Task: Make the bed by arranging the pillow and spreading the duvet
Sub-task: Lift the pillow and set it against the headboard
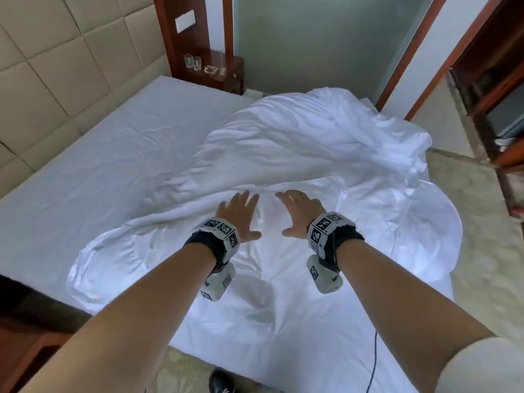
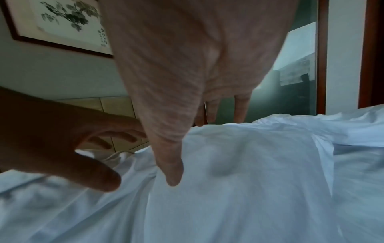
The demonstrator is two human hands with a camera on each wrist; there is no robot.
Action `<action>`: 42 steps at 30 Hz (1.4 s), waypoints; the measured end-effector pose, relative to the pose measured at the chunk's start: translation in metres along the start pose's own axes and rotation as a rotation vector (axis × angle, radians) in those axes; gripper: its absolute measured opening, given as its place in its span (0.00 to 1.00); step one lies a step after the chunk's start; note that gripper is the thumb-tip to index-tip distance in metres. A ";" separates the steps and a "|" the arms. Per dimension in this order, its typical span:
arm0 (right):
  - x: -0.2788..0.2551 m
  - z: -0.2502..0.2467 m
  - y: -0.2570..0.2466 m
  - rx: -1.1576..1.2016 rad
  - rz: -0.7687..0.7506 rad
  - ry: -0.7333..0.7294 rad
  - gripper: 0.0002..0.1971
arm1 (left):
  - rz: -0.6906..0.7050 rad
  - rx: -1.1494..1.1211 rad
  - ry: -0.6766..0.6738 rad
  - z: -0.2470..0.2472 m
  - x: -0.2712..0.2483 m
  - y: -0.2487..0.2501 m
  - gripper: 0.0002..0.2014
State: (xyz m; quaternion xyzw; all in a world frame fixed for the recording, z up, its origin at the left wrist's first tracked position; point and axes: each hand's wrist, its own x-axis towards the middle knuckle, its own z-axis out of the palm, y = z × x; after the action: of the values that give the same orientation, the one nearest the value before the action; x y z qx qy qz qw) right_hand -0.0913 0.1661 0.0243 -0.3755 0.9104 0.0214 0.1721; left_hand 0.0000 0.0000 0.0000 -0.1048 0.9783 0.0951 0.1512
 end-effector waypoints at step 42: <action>0.017 0.039 0.036 1.048 0.272 0.077 0.73 | -0.252 -0.322 0.187 -0.055 -0.018 -0.012 0.06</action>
State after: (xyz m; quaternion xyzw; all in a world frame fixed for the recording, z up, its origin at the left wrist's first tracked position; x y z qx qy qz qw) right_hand -0.1159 0.1871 -0.0217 -0.1185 0.8452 -0.4274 0.2984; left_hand 0.0040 -0.0204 0.0555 -0.2572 0.9395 0.2202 0.0519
